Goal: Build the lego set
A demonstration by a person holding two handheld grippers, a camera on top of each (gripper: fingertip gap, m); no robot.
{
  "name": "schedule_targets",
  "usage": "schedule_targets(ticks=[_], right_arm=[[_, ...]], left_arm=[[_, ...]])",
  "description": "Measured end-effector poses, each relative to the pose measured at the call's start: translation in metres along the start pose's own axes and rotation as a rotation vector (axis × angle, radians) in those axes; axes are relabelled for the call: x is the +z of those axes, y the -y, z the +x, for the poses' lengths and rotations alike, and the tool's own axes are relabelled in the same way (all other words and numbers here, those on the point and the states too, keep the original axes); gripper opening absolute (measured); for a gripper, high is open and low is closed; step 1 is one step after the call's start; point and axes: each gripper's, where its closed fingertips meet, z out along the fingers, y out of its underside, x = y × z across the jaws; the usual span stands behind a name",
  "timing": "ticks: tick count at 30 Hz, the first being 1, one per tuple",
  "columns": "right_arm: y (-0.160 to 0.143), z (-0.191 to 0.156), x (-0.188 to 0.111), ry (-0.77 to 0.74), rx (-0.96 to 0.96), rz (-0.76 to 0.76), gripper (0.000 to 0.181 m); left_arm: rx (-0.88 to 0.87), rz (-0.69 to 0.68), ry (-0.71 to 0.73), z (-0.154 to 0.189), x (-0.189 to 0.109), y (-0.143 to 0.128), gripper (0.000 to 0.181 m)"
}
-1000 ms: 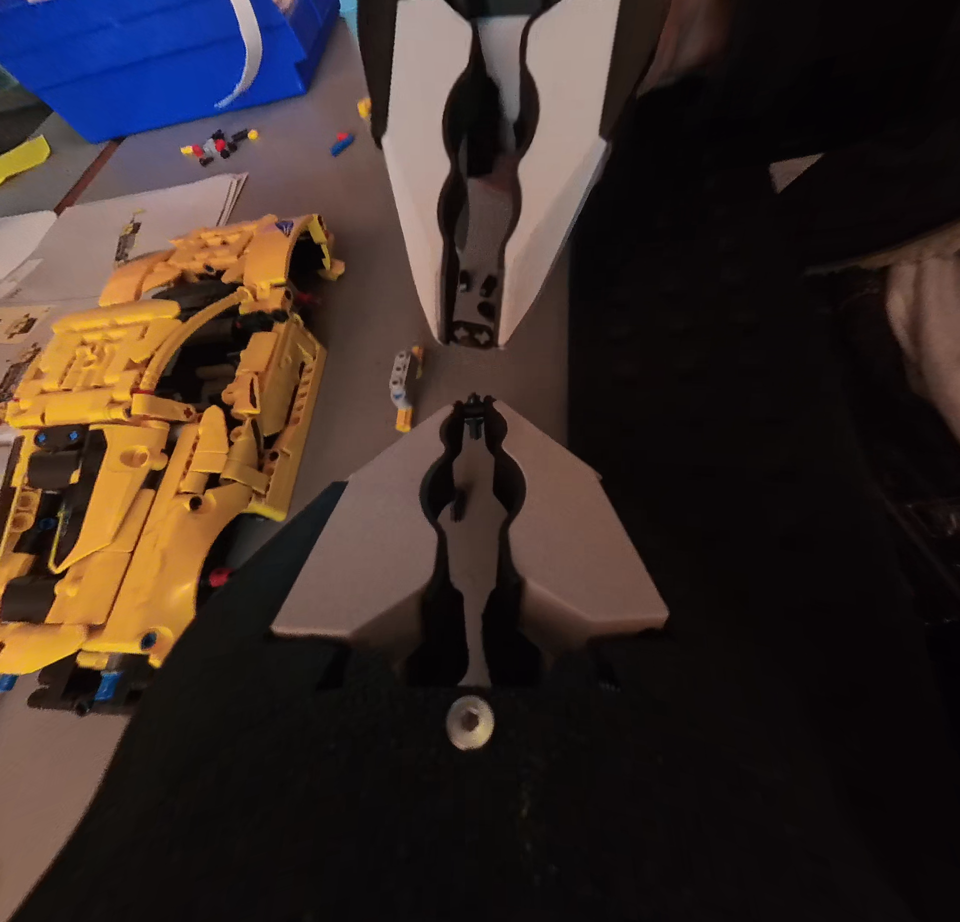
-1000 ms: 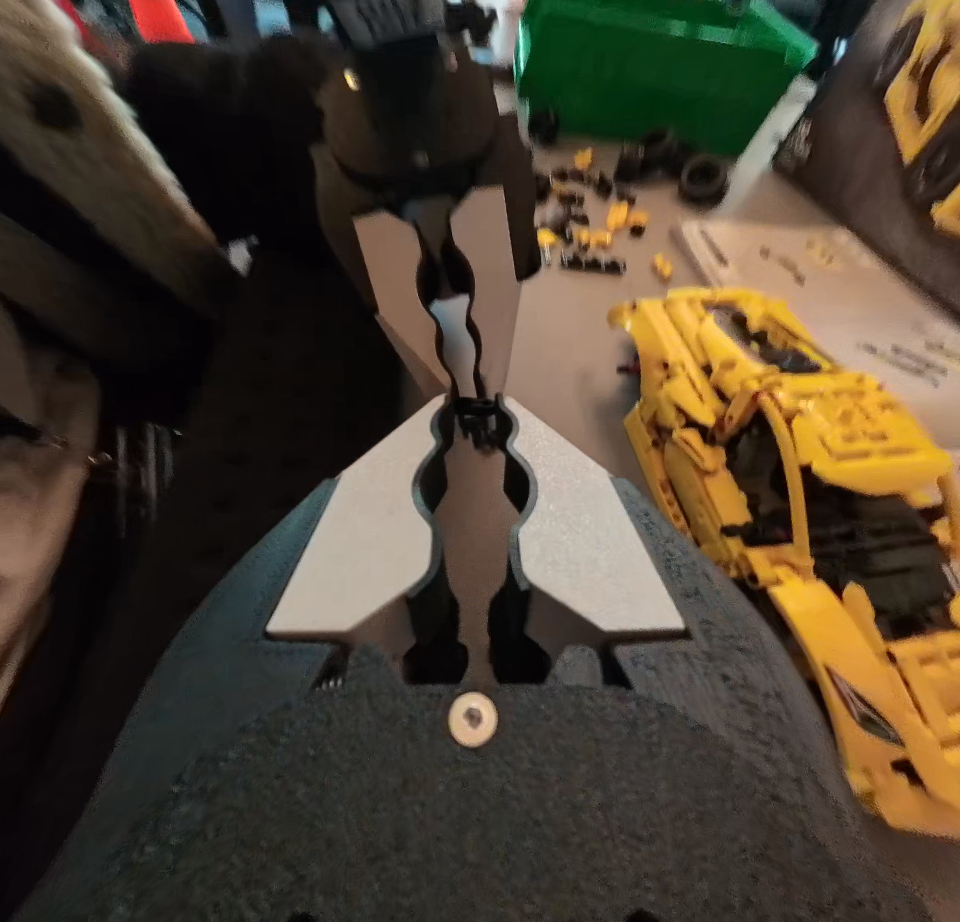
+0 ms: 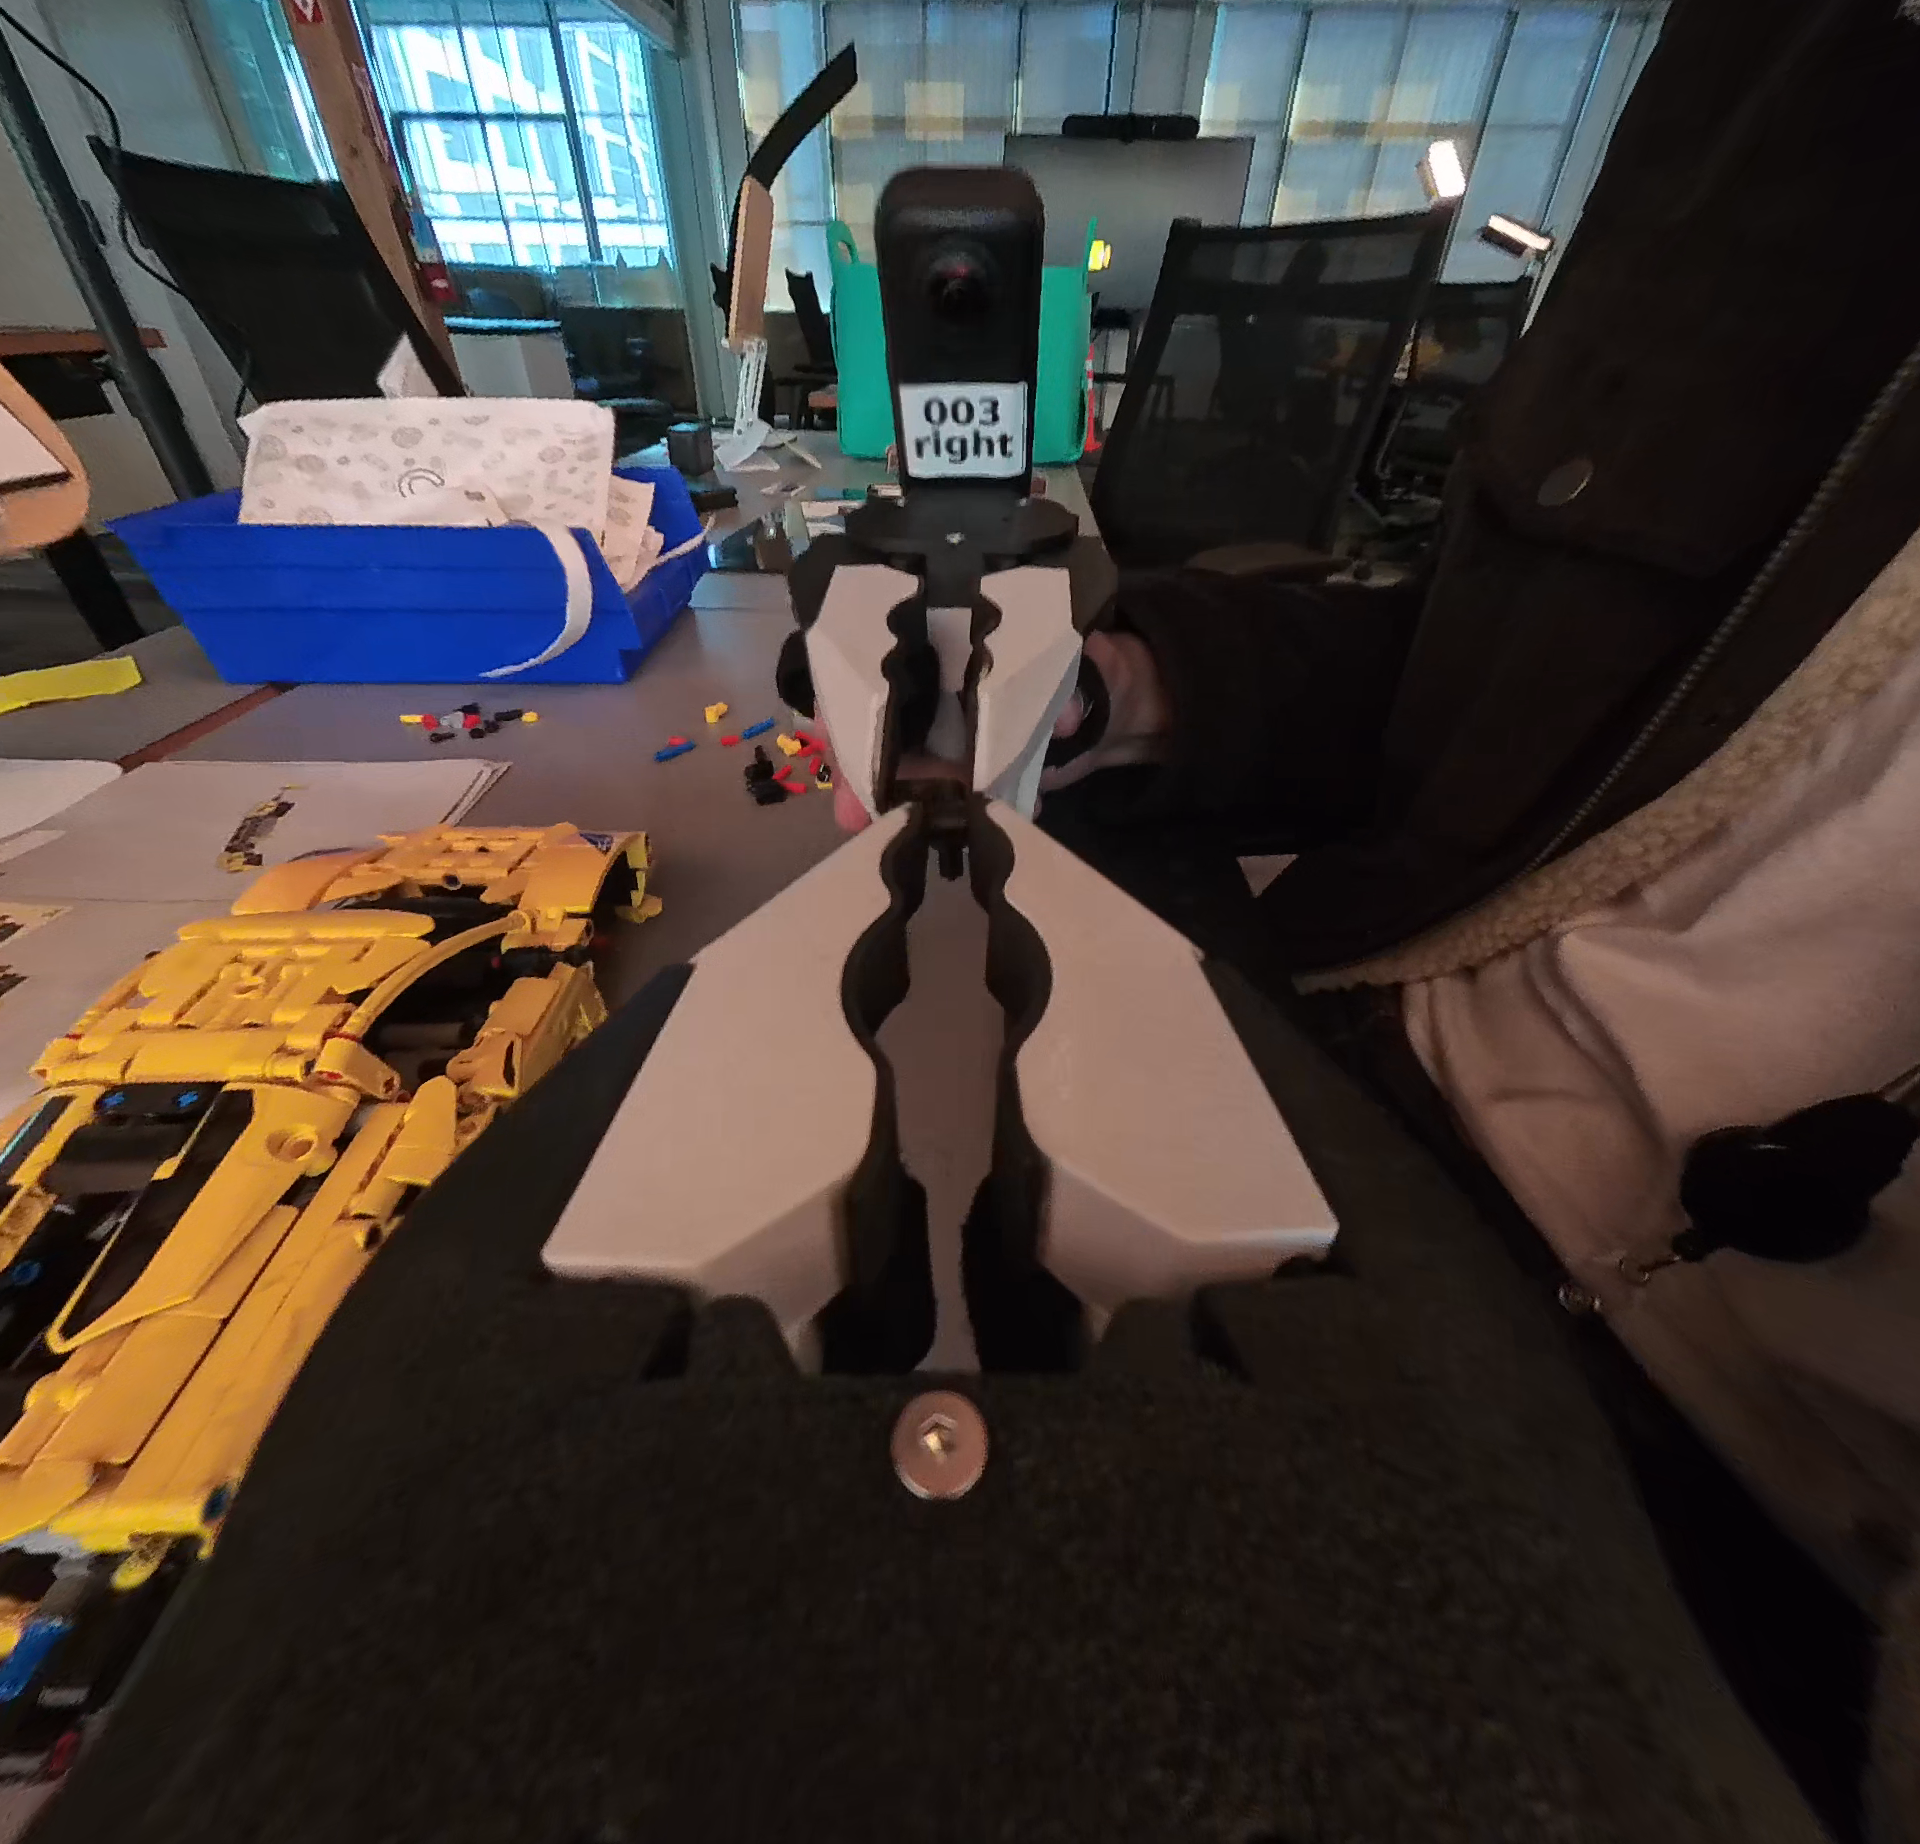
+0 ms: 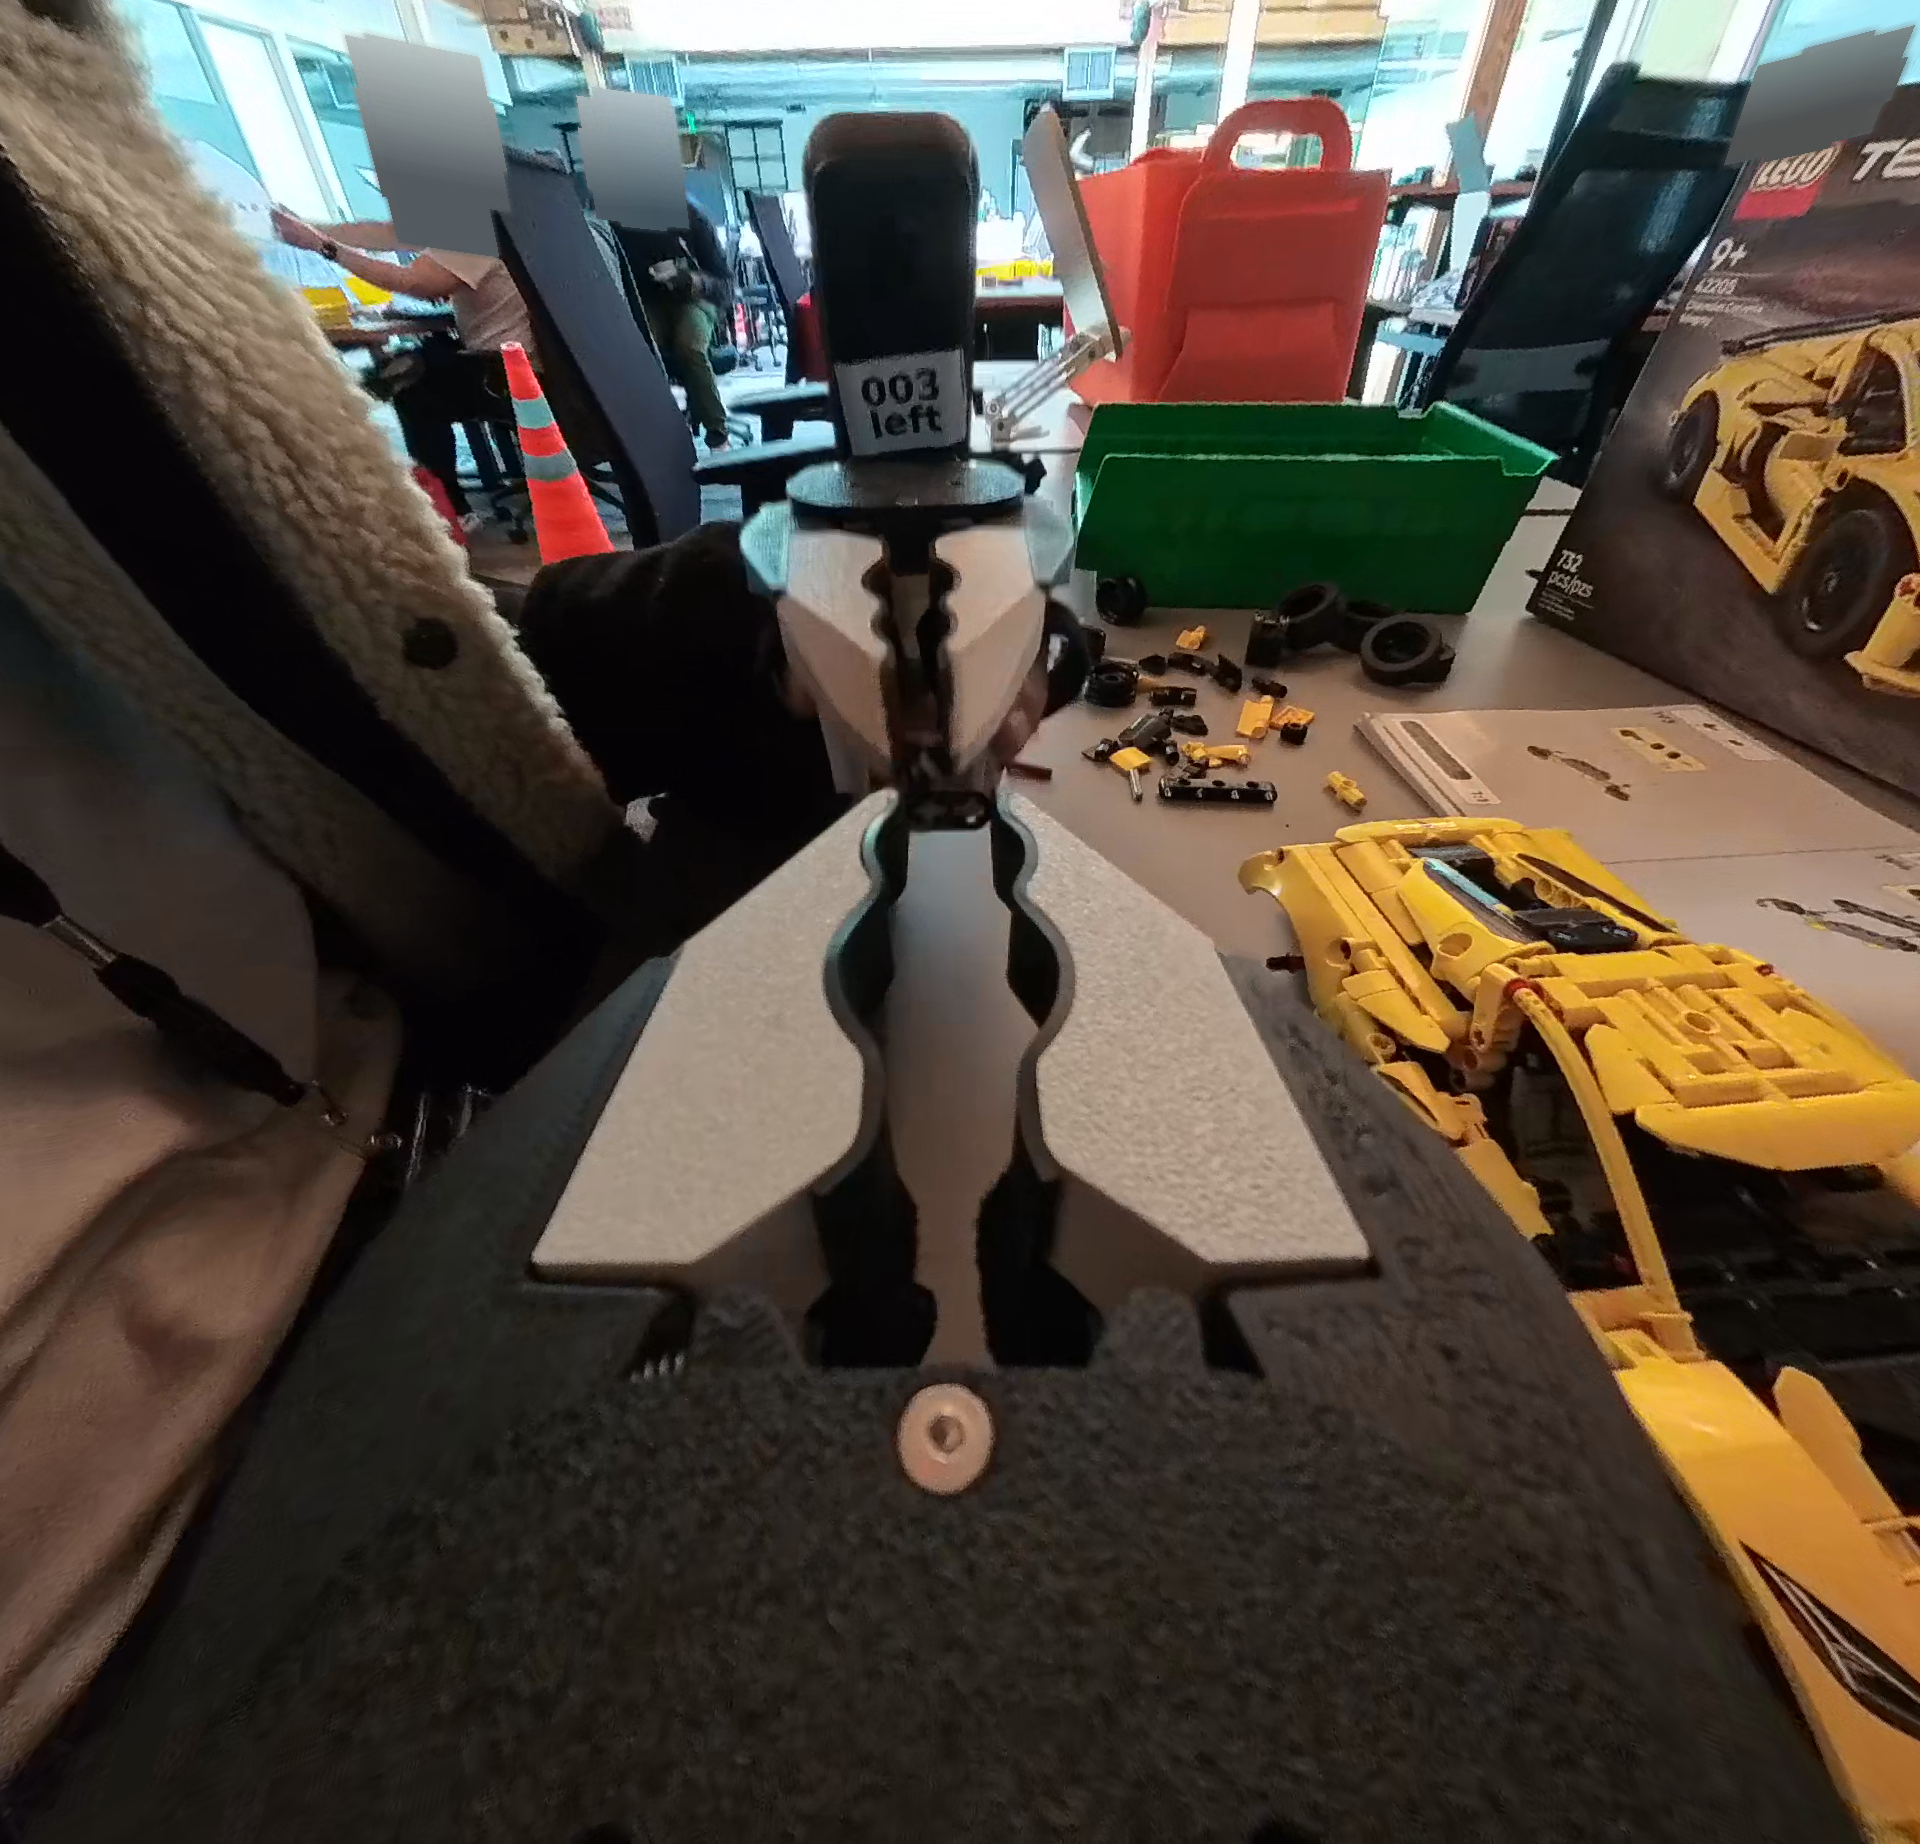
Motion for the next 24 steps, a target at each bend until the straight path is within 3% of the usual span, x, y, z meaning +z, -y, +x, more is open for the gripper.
schedule_targets(ticks=[6,11,24], right_arm=[[-0.004,-0.001,0.003,-0.01,-0.023,-0.028,0.014],[0.017,-0.001,-0.003,-0.006,-0.014,0.087,0.014],[0.014,-0.004,0.002,0.017,-0.002,0.071,0.013]], left_arm=[[-0.004,0.035,0.007,-0.001,-0.004,0.006,0.007],[-0.017,0.017,-0.001,-0.001,-0.001,0.003,0.007],[-0.023,0.015,-0.005,0.0,0.0,0.002,0.007]])
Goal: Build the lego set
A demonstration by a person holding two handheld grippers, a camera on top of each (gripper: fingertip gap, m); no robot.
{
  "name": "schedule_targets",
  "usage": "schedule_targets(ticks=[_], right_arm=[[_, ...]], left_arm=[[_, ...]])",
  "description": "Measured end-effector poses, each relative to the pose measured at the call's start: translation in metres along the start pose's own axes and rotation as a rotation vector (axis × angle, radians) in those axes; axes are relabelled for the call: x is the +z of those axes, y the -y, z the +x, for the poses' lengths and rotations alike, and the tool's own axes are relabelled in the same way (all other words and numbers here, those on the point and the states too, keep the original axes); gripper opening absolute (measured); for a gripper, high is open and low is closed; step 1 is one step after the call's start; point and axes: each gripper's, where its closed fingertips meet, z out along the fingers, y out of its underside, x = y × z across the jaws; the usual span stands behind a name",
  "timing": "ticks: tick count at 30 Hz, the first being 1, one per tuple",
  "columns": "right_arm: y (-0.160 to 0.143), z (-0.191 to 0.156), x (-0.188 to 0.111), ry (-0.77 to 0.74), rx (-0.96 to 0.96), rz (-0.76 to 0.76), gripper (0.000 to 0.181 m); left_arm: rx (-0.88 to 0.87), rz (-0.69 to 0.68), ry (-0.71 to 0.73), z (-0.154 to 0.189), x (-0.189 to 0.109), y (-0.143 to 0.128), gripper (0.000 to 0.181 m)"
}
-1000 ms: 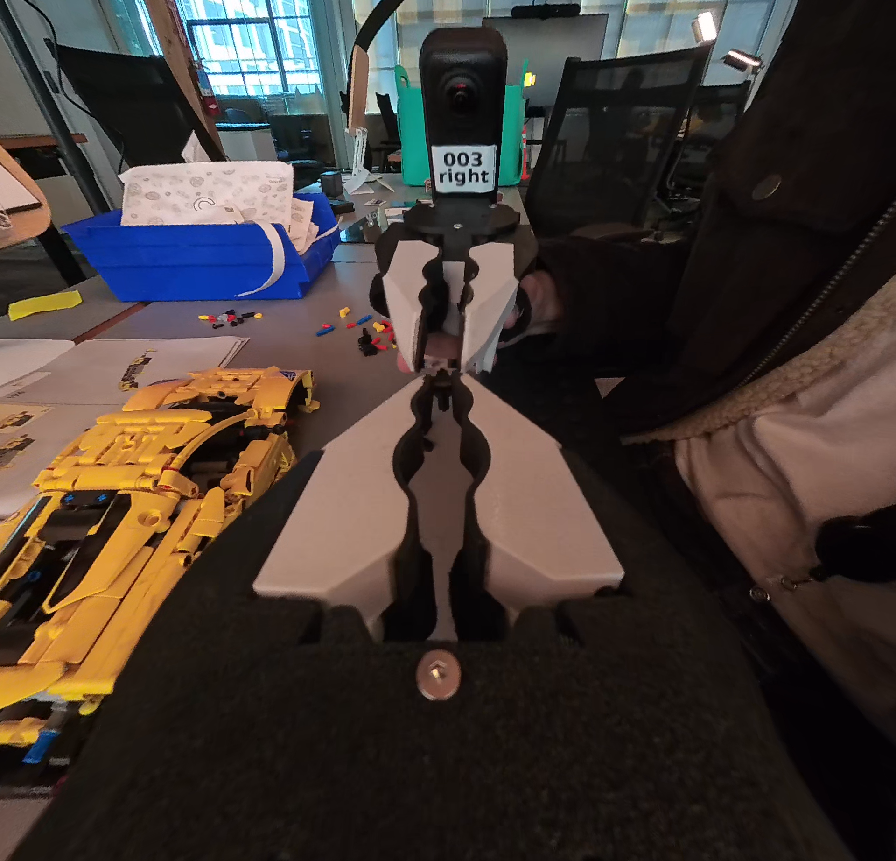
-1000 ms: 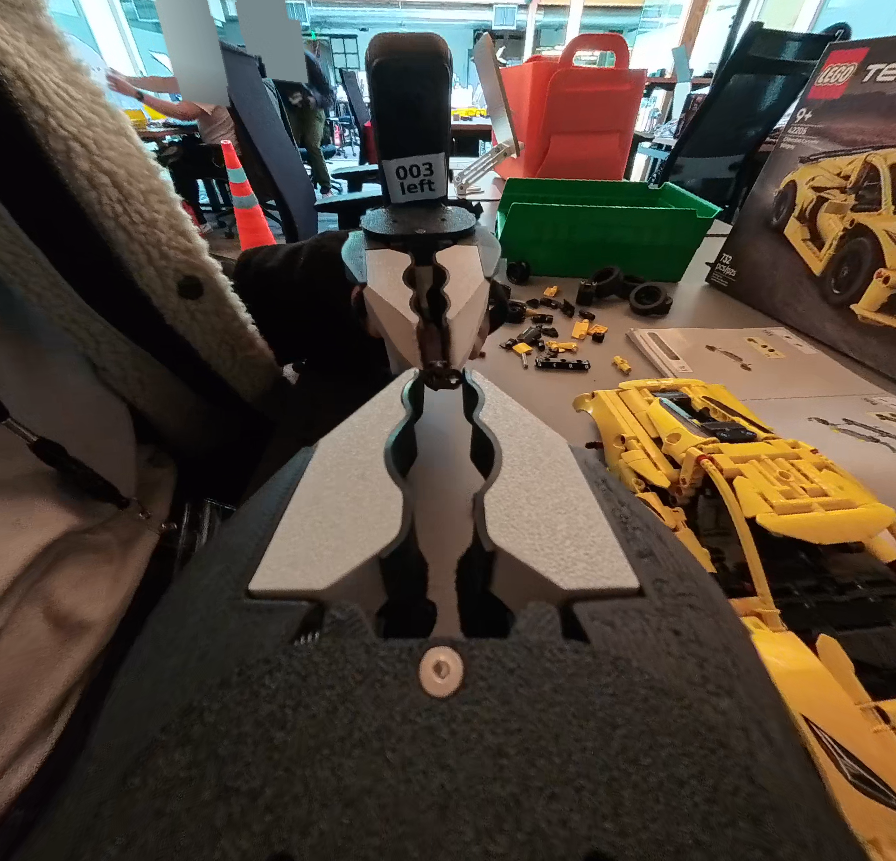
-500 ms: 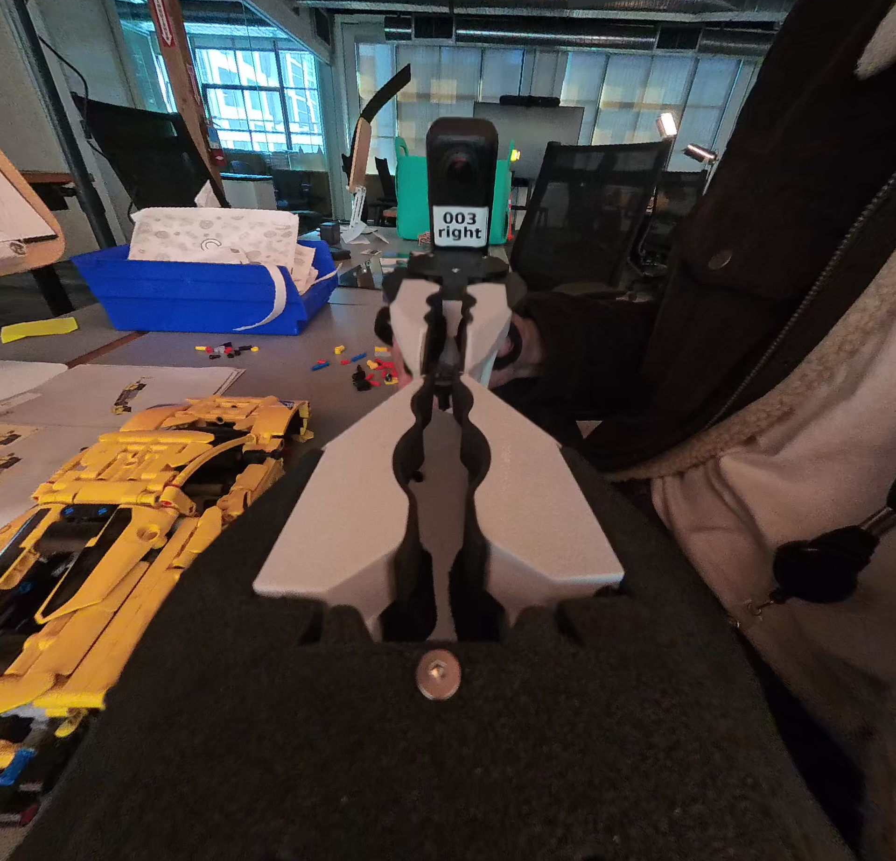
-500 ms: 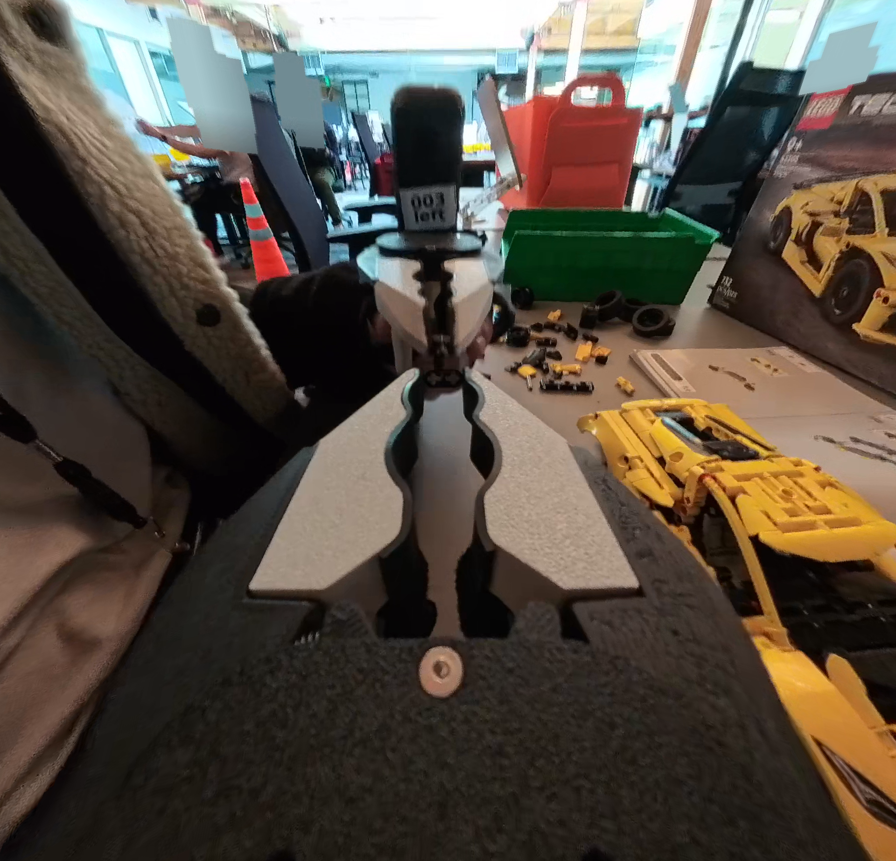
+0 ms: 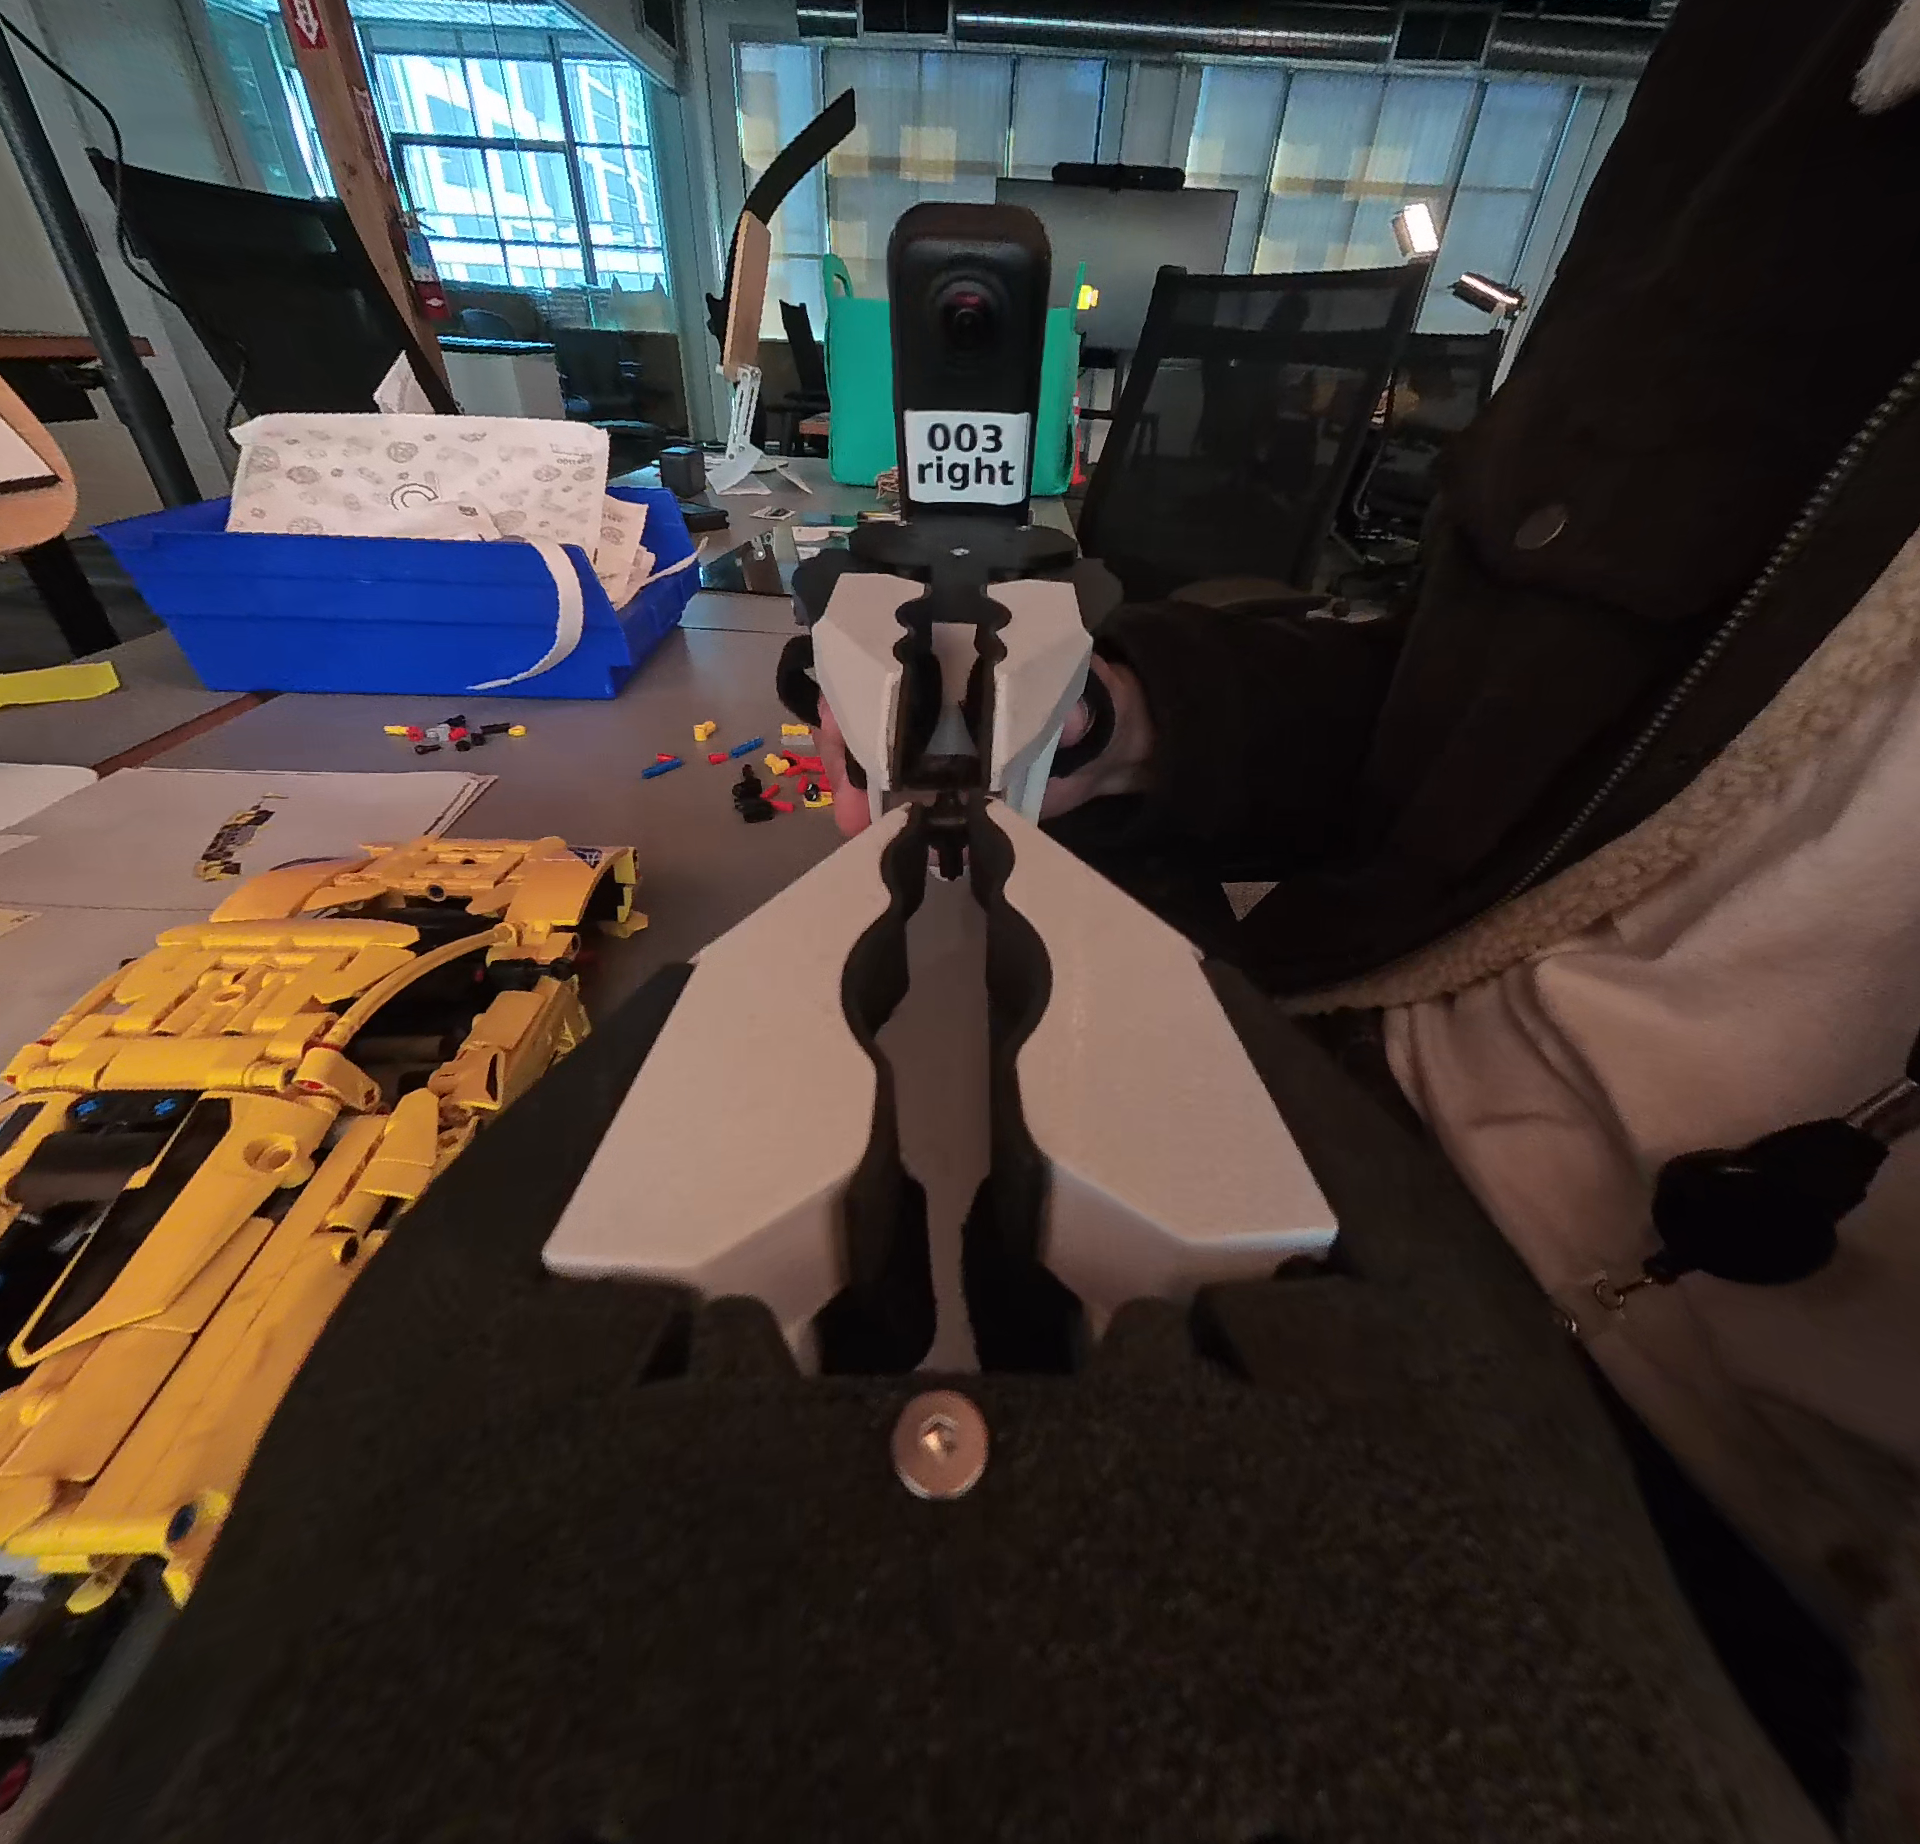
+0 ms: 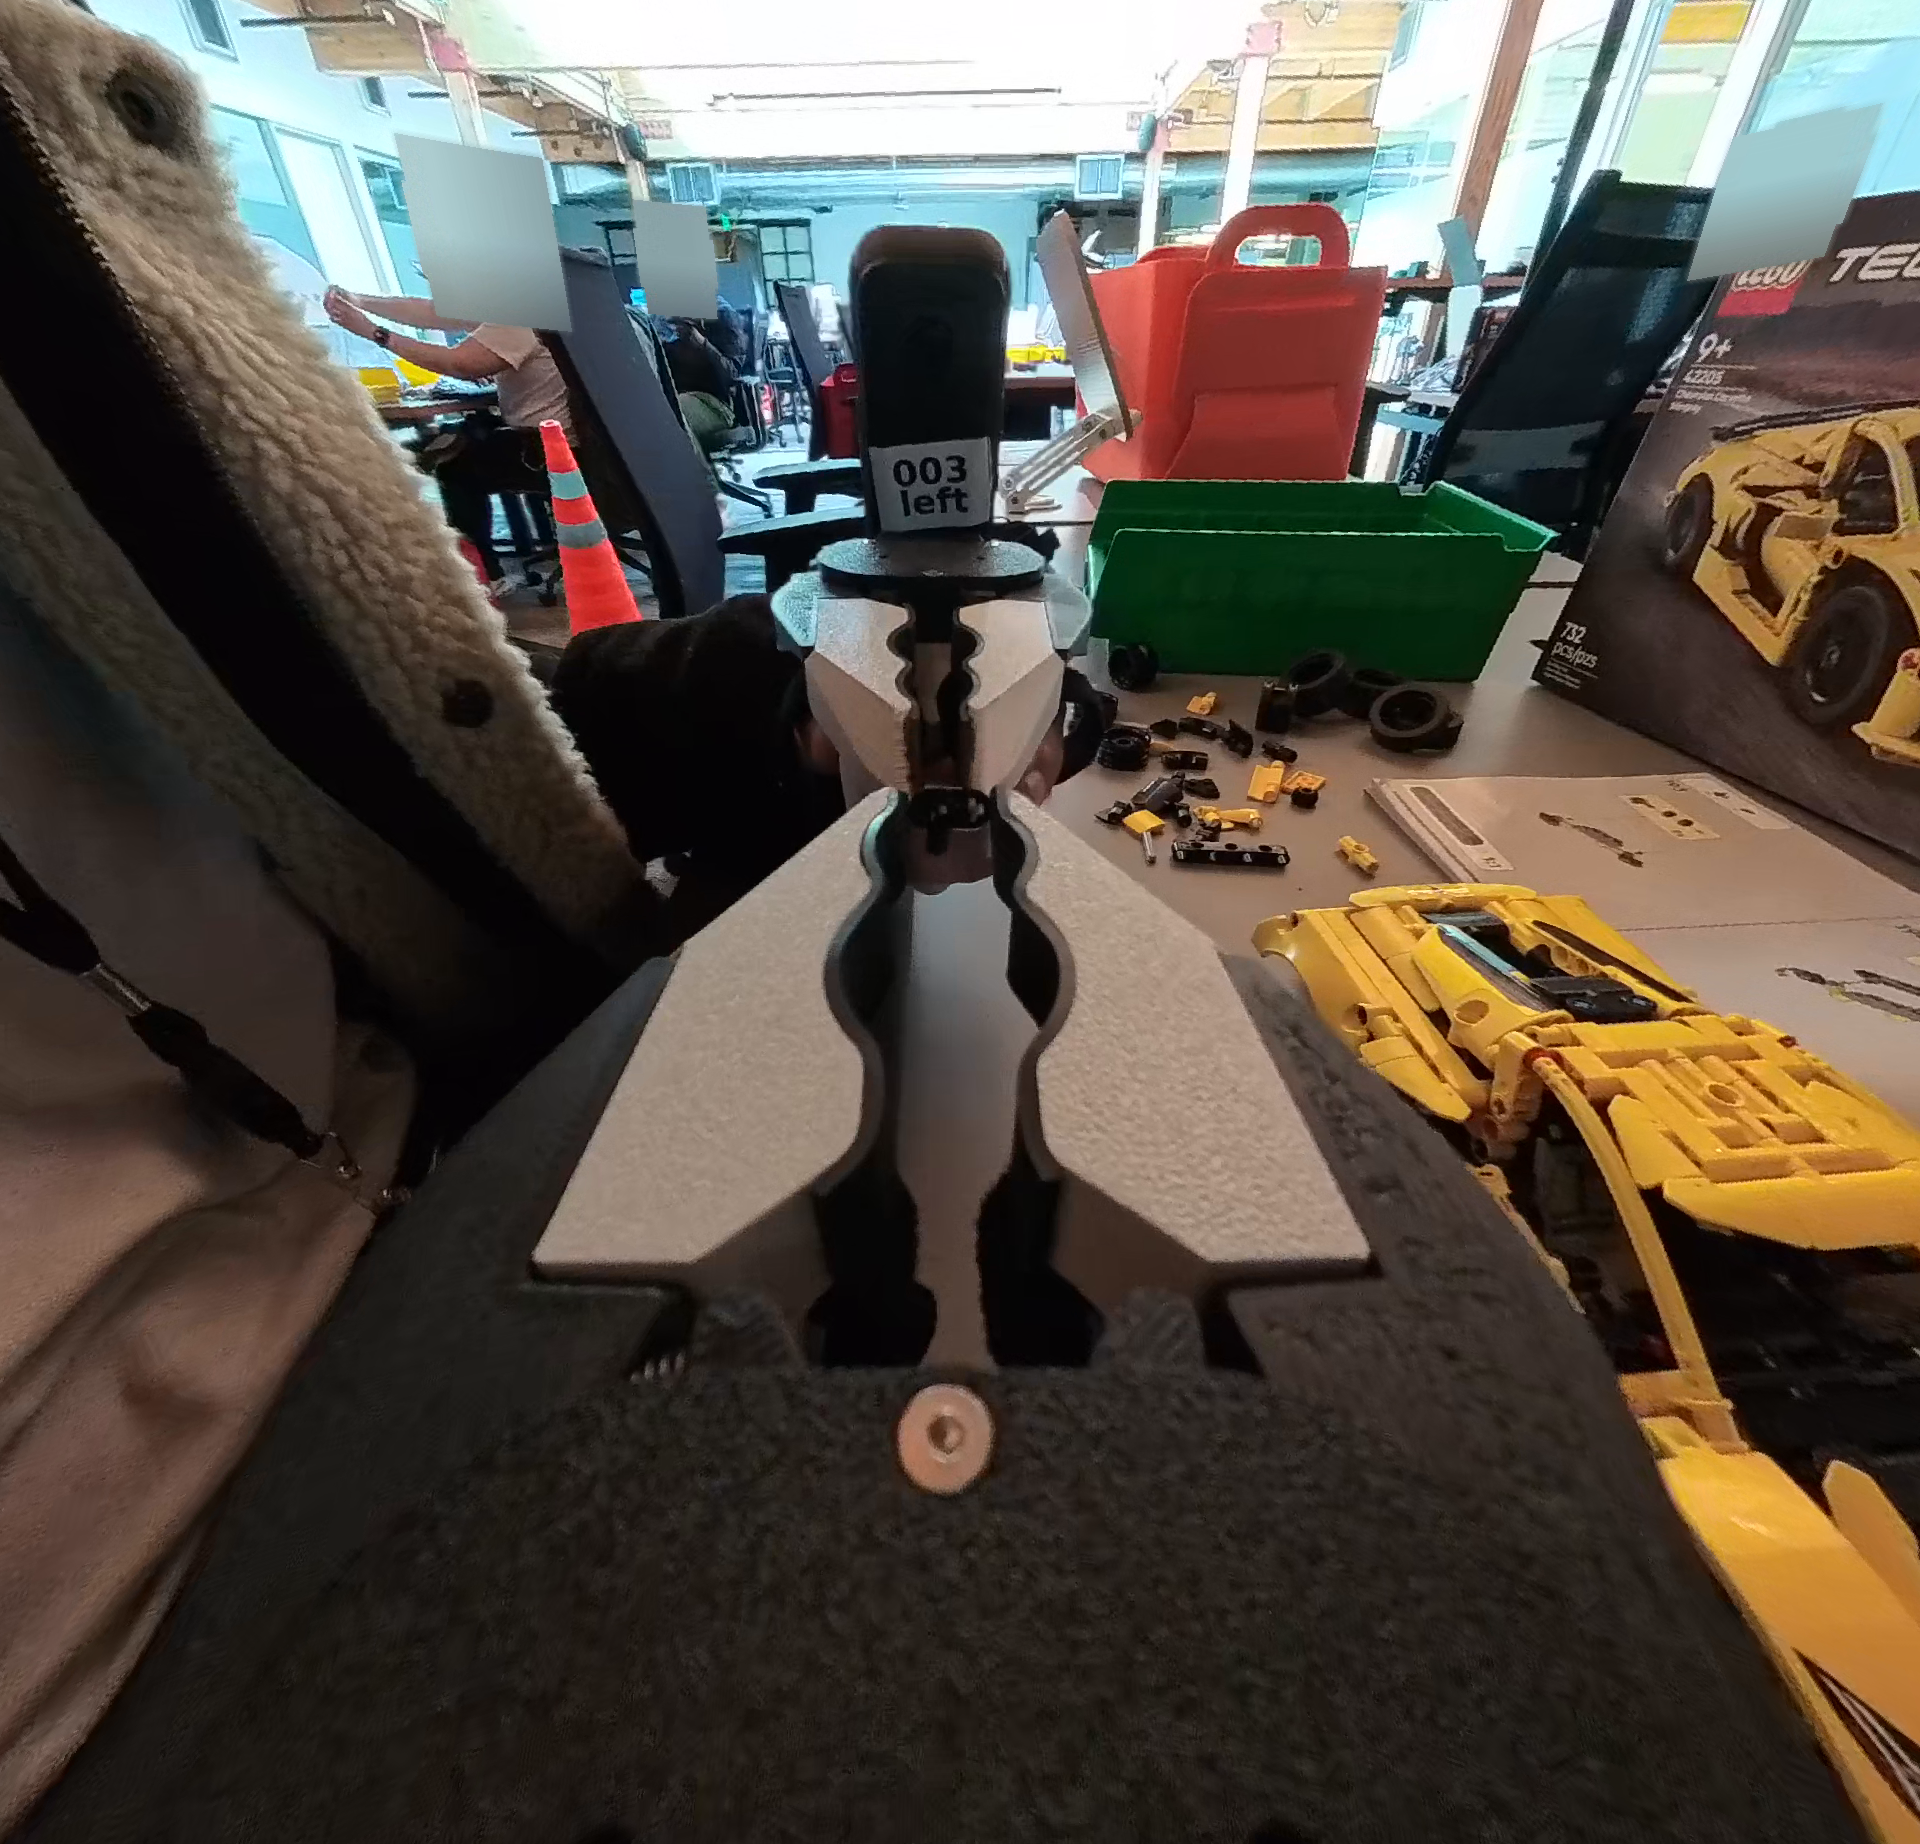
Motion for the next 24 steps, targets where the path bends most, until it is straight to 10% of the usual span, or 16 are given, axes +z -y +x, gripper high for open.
schedule_targets(ticks=[14,24], right_arm=[[0.003,0.002,0.0,0.004,0.044,0.031,0.014],[0.044,0.01,0.009,-0.008,0.218,0.349,0.014]], left_arm=[[0.004,0.031,0.002,0.001,-0.001,0.006,0.007],[-0.061,0.296,0.063,-0.008,-0.012,0.047,0.007]])
